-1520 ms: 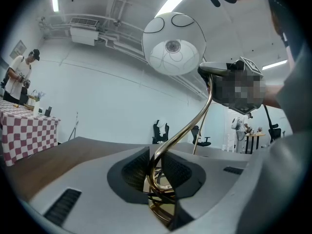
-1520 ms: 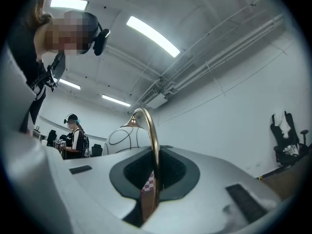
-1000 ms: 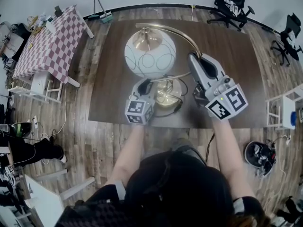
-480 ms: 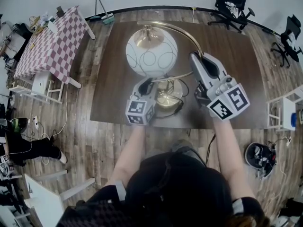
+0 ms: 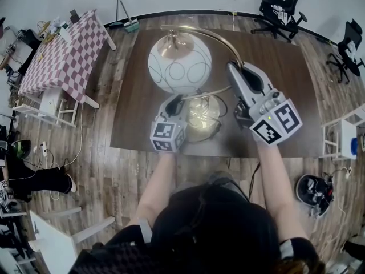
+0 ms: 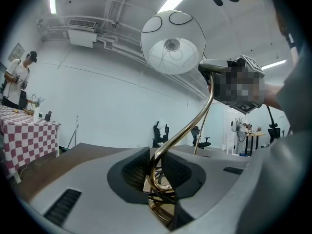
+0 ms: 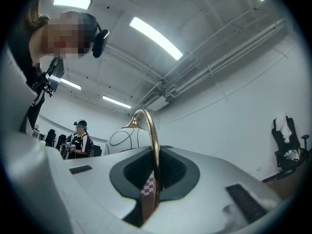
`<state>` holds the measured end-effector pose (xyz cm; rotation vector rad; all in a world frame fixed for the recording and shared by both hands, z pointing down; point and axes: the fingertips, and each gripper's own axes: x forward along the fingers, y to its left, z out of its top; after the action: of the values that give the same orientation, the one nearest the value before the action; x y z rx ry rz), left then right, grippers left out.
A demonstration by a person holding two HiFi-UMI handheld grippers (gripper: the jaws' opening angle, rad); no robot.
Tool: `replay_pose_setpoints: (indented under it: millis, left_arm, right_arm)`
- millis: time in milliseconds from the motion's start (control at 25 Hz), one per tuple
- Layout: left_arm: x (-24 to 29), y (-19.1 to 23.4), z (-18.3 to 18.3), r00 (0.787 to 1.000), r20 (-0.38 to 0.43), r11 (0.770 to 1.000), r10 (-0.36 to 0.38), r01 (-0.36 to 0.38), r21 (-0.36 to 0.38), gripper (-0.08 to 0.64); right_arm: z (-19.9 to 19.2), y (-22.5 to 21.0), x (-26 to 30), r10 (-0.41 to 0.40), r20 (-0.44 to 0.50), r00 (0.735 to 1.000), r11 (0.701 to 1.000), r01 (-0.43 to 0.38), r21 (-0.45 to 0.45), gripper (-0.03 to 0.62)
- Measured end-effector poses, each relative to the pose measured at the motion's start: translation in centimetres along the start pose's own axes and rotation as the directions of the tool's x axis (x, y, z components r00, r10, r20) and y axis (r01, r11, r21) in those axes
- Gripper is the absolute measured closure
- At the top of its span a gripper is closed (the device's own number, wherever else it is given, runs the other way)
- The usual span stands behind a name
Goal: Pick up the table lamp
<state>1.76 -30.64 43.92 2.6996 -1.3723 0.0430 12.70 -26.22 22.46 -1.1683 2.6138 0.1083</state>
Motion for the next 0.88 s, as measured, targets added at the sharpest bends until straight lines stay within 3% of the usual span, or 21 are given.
replay_pose_setpoints:
  millis: [880]
  left_arm:
    - [-3.6,1.6,-0.3,1.0,-0.007,1.0,-0.002,0.001,-0.01,0.472]
  right_arm:
    - [-0.2,4.5,0.9,0.005,0.004,1.0,1.0,-0.005,-0.006,0.575]
